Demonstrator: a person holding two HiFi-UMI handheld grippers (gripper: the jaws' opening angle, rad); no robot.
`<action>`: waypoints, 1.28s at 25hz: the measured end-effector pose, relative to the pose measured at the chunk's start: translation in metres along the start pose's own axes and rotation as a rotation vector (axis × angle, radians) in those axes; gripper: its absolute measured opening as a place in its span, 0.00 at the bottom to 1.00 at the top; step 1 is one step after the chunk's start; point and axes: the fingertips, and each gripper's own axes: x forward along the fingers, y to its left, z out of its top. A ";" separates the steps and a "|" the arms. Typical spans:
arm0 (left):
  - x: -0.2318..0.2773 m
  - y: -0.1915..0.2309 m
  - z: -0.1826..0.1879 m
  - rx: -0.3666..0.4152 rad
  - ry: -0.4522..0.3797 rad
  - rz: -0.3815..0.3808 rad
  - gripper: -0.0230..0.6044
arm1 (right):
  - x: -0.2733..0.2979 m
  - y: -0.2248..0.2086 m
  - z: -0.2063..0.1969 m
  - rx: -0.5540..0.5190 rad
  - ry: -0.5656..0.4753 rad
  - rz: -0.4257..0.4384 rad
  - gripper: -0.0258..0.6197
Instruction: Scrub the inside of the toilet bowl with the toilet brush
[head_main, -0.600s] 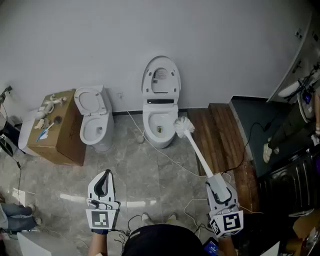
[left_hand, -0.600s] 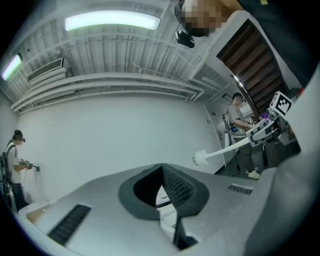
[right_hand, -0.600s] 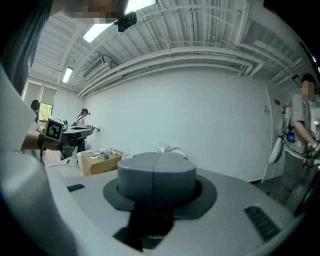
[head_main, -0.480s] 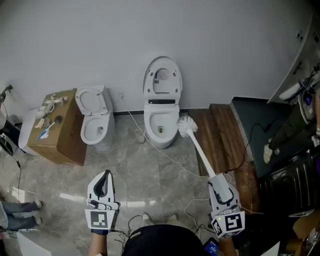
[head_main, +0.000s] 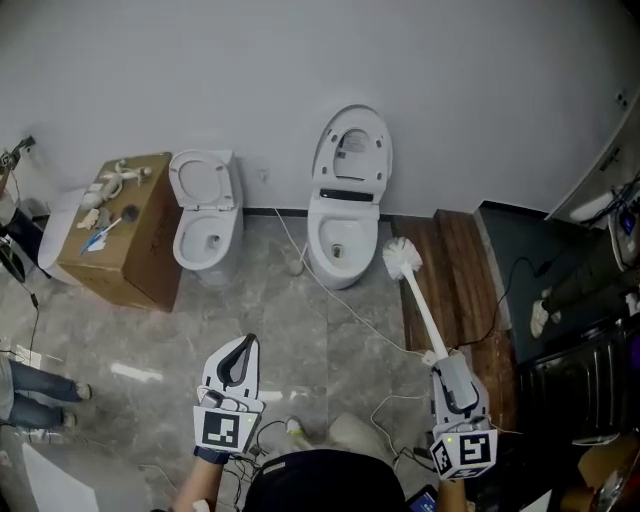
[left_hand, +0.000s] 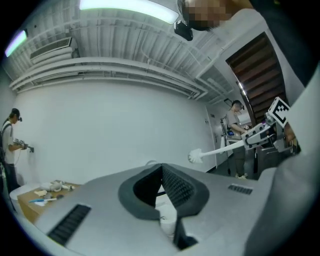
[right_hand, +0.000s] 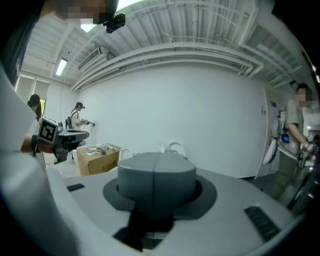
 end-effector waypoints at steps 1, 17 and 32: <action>0.000 0.003 -0.002 -0.010 -0.006 0.001 0.05 | 0.001 0.005 -0.002 -0.015 0.013 -0.002 0.27; 0.148 0.019 -0.039 -0.021 0.063 -0.006 0.05 | 0.153 -0.050 -0.017 -0.004 0.081 0.068 0.27; 0.301 0.000 -0.038 -0.024 0.109 -0.010 0.05 | 0.266 -0.137 -0.032 0.012 0.110 0.120 0.27</action>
